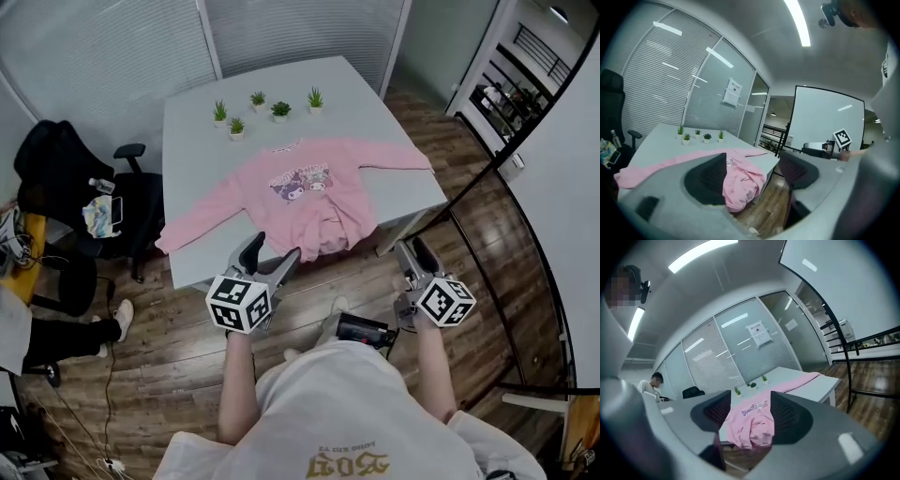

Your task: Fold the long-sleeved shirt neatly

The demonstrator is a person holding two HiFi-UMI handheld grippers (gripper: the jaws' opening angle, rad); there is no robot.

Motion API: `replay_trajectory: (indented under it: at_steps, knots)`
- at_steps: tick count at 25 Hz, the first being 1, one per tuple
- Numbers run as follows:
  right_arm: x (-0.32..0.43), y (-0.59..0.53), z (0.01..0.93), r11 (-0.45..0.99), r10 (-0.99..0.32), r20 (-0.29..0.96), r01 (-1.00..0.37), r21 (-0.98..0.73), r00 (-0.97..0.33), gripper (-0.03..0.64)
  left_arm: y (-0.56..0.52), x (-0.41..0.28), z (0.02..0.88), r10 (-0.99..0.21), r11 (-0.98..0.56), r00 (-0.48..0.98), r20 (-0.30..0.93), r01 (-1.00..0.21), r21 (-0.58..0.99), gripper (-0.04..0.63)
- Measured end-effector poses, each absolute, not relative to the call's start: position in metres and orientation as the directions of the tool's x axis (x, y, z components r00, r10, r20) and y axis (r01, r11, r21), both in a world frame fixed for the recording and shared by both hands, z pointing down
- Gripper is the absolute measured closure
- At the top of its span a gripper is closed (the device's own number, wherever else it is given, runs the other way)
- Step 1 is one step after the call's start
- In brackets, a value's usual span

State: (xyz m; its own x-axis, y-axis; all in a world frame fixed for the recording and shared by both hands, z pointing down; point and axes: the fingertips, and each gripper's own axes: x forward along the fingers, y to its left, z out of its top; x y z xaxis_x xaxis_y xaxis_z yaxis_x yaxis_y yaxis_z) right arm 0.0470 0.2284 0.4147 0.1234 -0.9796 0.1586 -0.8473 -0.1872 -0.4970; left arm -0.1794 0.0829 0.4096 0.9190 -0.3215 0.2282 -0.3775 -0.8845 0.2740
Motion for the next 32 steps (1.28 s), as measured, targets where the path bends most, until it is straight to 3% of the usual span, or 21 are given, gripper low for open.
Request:
replay_trajectory:
  at_steps: [12, 17, 32]
  knots:
    - [0.115, 0.206, 0.45, -0.249, -0.967, 0.191, -0.795, -0.553, 0.17, 0.373, 0.05, -0.079, 0.432, -0.229, -0.922, 0.931, 0.284, -0.301, 0.242, 0.268]
    - [0.189, 0.17, 0.465, -0.281, -0.957, 0.22, -0.777, -0.563, 0.187, 0.371, 0.024, 0.007, 0.451, -0.169, -0.932, 0.927, 0.336, -0.261, 0.252, 0.304]
    - [0.404, 0.105, 0.531, -0.382, -0.892, 0.419, -0.778, -0.5, 0.168, 0.371, -0.035, 0.225, 0.522, -0.03, -0.905, 0.877, 0.479, -0.227, 0.359, 0.315]
